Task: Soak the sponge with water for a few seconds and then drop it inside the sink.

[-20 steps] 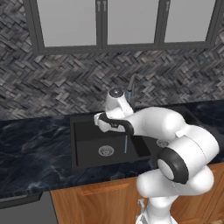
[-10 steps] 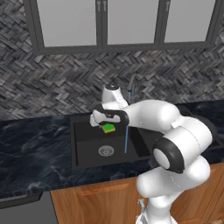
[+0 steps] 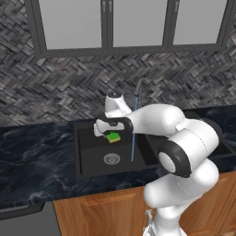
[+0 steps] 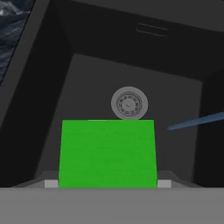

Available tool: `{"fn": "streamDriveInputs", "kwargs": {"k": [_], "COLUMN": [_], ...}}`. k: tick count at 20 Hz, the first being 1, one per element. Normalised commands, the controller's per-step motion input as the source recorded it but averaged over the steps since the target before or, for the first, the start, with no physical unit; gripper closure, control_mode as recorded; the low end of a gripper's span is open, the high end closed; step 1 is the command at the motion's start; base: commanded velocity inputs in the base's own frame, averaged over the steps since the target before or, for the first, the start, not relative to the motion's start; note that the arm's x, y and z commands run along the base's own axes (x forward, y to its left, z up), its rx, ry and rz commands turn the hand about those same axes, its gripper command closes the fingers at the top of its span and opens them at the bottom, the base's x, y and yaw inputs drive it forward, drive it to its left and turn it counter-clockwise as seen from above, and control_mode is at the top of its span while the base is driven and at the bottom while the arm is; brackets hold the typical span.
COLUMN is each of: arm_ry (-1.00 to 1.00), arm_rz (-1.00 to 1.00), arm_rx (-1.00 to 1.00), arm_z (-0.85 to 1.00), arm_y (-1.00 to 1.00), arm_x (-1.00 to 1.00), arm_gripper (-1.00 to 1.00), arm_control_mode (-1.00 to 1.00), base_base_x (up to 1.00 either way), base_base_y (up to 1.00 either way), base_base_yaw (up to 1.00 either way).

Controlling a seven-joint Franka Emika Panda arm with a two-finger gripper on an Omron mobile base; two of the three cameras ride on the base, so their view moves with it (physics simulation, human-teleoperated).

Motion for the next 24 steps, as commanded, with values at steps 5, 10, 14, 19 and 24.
{"fn": "streamDriveInputs", "kwargs": {"k": [5,10,14,19,24], "arm_ry": [0.00,0.00,0.00,0.00,0.00], "arm_rz": [0.00,0.00,0.00,0.00,0.00], "arm_rx": [0.00,0.00,0.00,0.00,0.00], "arm_z": [-0.40,-0.14,-0.23,-0.30,-0.18], "arm_y": [0.08,0.22,0.18,0.05,0.01], "arm_x": [0.12,0.16,0.24,0.35,0.21], "arm_gripper": [1.00,1.00,1.00,1.00,1.00], "arm_control_mode": [-1.00,-1.00,-1.00,-1.00,-1.00], "base_base_x": [0.00,0.00,0.00,0.00,0.00], "base_base_y": [0.00,0.00,0.00,0.00,0.00], "base_base_yaw": [0.00,0.00,0.00,0.00,0.00]}}
